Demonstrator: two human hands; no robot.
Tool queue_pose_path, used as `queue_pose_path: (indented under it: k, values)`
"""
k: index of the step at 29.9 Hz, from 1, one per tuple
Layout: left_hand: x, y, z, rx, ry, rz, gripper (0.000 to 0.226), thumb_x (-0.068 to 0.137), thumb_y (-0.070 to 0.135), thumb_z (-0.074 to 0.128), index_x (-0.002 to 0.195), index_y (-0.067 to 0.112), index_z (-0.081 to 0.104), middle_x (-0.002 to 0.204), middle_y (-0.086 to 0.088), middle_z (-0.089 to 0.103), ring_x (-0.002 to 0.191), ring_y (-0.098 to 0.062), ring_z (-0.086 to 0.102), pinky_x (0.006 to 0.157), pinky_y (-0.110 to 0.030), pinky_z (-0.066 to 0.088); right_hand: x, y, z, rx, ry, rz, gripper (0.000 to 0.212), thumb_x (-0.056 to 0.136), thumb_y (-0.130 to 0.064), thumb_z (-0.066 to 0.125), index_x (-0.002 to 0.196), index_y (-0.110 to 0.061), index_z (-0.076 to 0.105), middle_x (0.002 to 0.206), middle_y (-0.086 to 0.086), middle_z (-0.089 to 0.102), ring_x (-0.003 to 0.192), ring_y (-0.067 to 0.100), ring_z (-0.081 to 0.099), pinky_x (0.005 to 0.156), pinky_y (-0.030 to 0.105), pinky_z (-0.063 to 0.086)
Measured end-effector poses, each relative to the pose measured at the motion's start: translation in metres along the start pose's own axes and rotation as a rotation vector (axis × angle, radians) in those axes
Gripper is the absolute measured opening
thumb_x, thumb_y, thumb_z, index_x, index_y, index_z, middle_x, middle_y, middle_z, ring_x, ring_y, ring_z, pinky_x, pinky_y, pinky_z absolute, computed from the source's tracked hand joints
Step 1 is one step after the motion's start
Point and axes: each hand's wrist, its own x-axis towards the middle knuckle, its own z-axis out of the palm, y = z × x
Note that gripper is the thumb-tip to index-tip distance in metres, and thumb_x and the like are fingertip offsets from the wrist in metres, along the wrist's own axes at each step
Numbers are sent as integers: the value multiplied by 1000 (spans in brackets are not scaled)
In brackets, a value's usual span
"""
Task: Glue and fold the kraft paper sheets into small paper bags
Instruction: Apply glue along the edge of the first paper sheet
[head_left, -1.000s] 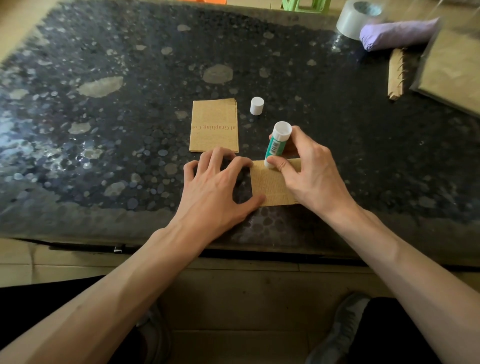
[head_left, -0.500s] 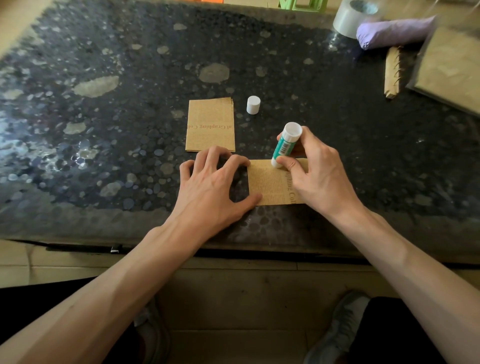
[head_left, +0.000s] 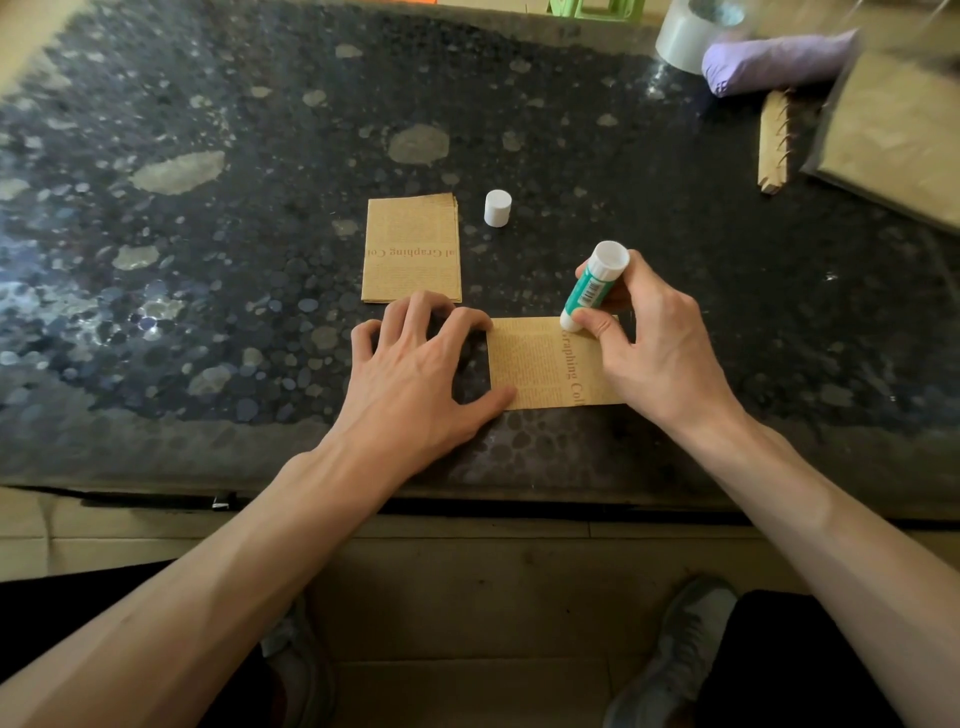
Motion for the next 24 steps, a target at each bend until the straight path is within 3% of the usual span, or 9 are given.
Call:
queue_pose_path:
  k: [10,15,21,24]
  values:
    - [0,-1,1,2,5,7,69,81,77,52,139,42,42,142,8,33,139,-15,26,116,-44,19,-2,6,-7,-37,19,32,37,98,-20,71,132,-13,56,131,2,66,124,17,62,84,1,37]
    - [0,-1,0,-1,6,11,68,82,76,53,139,42,43,142,8,34,139,-16,26,115,-44,19,-2,6,-10,-44,24,48,38,98,-19,71,133,-12,56,133,4,65,126,20,62,93,18,45]
    - [0,-1,0,1,3,9,68,81,77,51,139,42,42,142,8,34,139,-16,26,115,-43,19,-2,11,-12,-58,29,76,38,98,-17,71,132,-12,56,133,3,64,127,19,61,86,4,38]
    - [0,-1,0,1,-1,7,68,81,77,51,139,42,42,142,8,34,139,-16,27,115,-43,19,-2,12,-12,-60,38,77,39,98,-17,71,133,-12,56,135,4,64,128,21,61,93,15,45]
